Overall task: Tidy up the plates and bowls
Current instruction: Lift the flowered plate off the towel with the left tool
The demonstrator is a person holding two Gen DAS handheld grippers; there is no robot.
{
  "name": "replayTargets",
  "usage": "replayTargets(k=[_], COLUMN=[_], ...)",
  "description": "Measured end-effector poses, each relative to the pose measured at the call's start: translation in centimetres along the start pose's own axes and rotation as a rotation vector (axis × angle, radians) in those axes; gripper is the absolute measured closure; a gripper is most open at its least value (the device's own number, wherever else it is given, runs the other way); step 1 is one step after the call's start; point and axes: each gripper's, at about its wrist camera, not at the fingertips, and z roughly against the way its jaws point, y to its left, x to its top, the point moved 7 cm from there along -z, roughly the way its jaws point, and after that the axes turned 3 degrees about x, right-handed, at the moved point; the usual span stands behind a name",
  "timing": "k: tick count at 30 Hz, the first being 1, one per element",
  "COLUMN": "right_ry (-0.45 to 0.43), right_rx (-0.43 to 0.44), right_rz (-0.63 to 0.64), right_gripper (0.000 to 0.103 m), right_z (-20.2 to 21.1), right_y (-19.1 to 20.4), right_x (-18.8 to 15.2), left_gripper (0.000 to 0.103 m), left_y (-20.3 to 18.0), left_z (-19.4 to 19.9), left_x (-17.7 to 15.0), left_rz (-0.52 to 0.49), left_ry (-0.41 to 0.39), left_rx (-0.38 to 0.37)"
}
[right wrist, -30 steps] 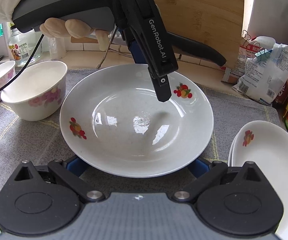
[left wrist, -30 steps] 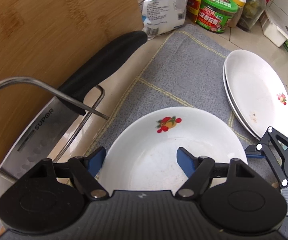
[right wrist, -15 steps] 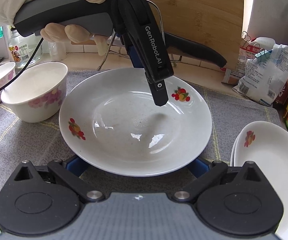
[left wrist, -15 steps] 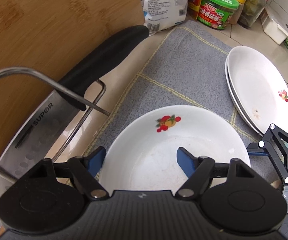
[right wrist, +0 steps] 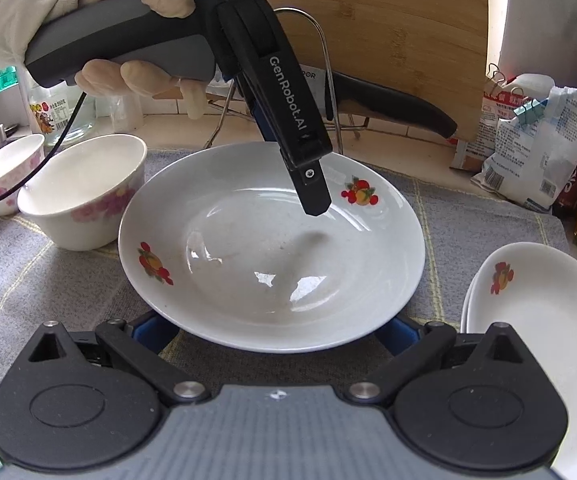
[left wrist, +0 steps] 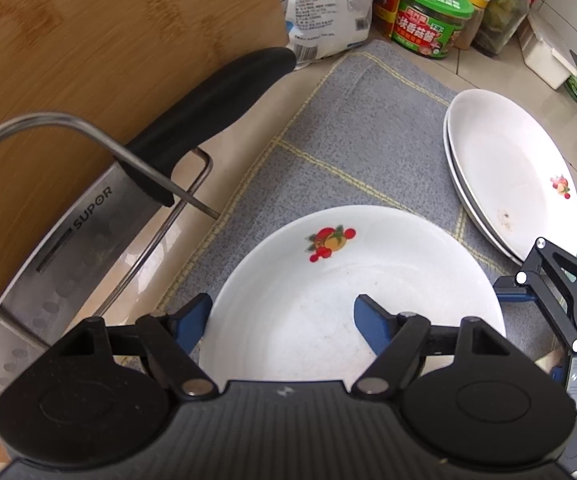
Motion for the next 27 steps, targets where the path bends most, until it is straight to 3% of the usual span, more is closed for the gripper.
replayTargets(k=[9,27], right_ry=[0.001,0.001], right_rx=[-0.002,0.008], right_rz=[0.033,0.055], right_gripper=[0.0,0.0], right_z=[0.7,2.0], right_y=[0.2,0.1], right_x=[0.1,0.0], left_gripper=[0.035,0.035], left_y=[0.2,-0.4], left_z=[1.1,2.5], left_x=[-0.5,-0.5], left_rz=[0.017,0.01], left_ry=[-0.018,-0.032], left_rx=[0.008,-0.009])
